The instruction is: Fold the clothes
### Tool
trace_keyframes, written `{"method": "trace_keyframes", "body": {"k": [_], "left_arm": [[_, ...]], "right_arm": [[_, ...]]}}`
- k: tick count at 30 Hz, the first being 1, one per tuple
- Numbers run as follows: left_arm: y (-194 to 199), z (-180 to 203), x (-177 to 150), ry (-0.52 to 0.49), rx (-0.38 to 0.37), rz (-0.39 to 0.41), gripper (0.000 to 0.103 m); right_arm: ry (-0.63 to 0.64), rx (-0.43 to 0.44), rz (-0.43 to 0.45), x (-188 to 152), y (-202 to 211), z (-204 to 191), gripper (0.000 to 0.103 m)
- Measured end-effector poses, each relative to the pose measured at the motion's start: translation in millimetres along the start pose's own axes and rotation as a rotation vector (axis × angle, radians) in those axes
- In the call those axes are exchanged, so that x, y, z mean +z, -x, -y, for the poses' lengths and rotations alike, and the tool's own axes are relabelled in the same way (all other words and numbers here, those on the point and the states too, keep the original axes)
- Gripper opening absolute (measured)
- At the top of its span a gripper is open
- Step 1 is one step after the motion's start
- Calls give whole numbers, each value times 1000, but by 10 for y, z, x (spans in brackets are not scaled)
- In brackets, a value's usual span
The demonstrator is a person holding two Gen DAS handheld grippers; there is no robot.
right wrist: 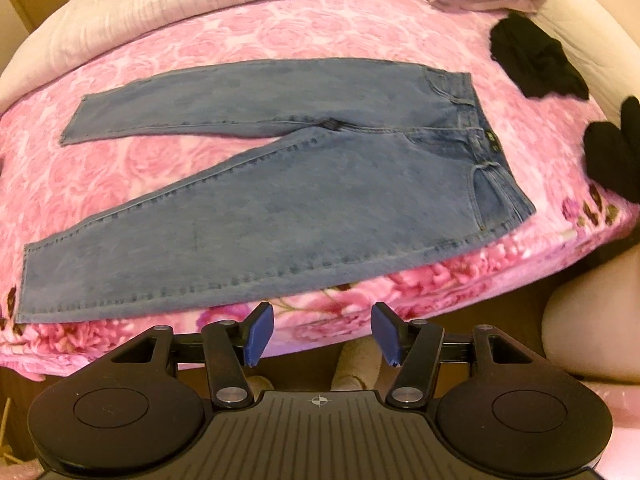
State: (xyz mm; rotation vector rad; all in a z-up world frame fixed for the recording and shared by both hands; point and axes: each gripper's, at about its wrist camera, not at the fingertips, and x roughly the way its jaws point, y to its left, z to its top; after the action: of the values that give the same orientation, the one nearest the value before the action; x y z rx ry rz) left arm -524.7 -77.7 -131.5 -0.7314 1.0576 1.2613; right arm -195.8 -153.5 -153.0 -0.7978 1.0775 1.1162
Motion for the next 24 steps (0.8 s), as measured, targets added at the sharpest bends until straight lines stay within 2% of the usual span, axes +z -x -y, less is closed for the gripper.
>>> {"method": "trace_keyframes", "body": {"k": [15, 24], "left_arm": [[4, -441, -181, 130, 62, -33, 42], [59, -651, -287, 187, 94, -35, 42]], "right_arm": [[195, 58, -11, 127, -165, -591, 58], [261, 87, -13, 164, -222, -867, 59]]}}
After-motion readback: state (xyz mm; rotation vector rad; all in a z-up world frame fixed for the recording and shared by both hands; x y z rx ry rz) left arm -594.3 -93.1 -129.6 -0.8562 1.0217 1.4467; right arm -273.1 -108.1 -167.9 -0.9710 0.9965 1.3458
